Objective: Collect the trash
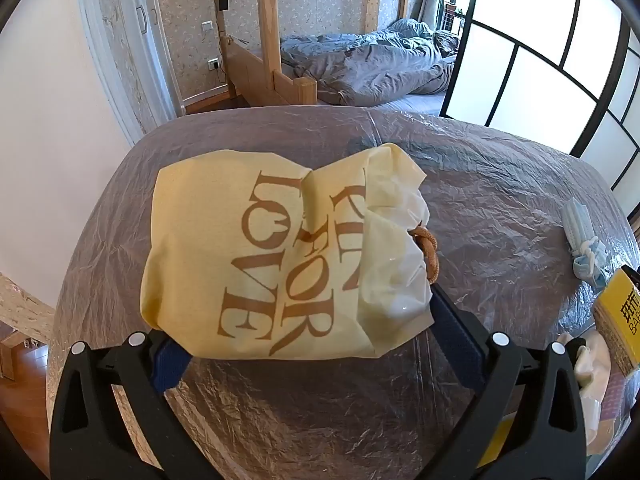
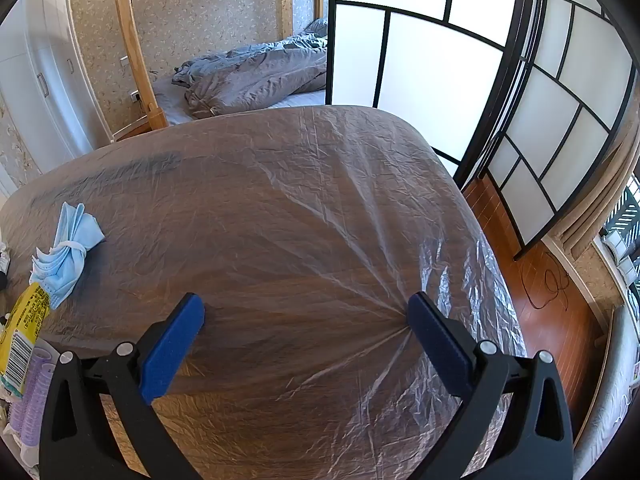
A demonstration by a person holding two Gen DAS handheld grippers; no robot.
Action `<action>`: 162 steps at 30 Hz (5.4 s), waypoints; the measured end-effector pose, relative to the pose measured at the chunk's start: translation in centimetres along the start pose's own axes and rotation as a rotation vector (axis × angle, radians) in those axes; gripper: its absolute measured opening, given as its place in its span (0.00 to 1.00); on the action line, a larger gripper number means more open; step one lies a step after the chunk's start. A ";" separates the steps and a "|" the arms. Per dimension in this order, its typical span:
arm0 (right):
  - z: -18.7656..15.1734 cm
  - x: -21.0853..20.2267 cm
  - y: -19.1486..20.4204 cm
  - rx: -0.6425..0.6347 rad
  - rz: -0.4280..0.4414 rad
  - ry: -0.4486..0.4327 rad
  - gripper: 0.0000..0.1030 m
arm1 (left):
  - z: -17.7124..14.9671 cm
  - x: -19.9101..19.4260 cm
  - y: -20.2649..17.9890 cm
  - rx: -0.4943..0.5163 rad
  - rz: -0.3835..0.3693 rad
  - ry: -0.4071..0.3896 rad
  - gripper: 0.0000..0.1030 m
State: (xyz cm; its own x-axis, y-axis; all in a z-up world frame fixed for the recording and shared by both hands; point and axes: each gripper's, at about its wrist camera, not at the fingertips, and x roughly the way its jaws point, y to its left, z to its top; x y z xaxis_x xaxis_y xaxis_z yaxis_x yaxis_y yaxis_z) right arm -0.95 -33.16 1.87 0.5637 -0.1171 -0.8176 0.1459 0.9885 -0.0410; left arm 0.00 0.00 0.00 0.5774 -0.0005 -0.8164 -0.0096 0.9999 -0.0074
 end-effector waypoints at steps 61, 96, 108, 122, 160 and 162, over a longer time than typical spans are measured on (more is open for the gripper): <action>0.0 0.0 0.1 0.000 0.000 0.000 0.97 | 0.0 0.0 0.0 0.000 0.000 0.000 0.99; 0.0 0.1 0.1 0.001 0.000 0.000 0.97 | 0.0 0.0 0.0 0.000 0.001 0.000 0.99; -2.9 -7.4 0.5 -0.062 0.143 -0.125 0.96 | -0.7 -5.6 1.4 -0.032 -0.043 -0.066 0.99; -14.2 -13.3 8.7 -0.367 0.322 -0.080 0.96 | -11.7 -12.7 -3.3 0.113 -0.214 -0.005 0.99; -15.4 -11.7 10.4 -0.389 0.323 -0.056 0.86 | -14.0 -11.6 -5.5 0.222 -0.203 -0.003 0.41; -15.3 -11.8 10.4 -0.379 0.322 -0.059 0.86 | -14.2 -11.5 -5.4 0.223 -0.182 -0.008 0.42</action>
State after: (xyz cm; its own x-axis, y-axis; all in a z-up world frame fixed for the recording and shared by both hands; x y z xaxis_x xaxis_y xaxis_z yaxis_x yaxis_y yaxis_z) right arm -18.56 -20.04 2.32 0.5785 0.2053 -0.7895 -0.3425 0.9395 -0.0067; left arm -18.21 -5.59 1.26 0.5599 -0.1808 -0.8086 0.2738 0.9614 -0.0253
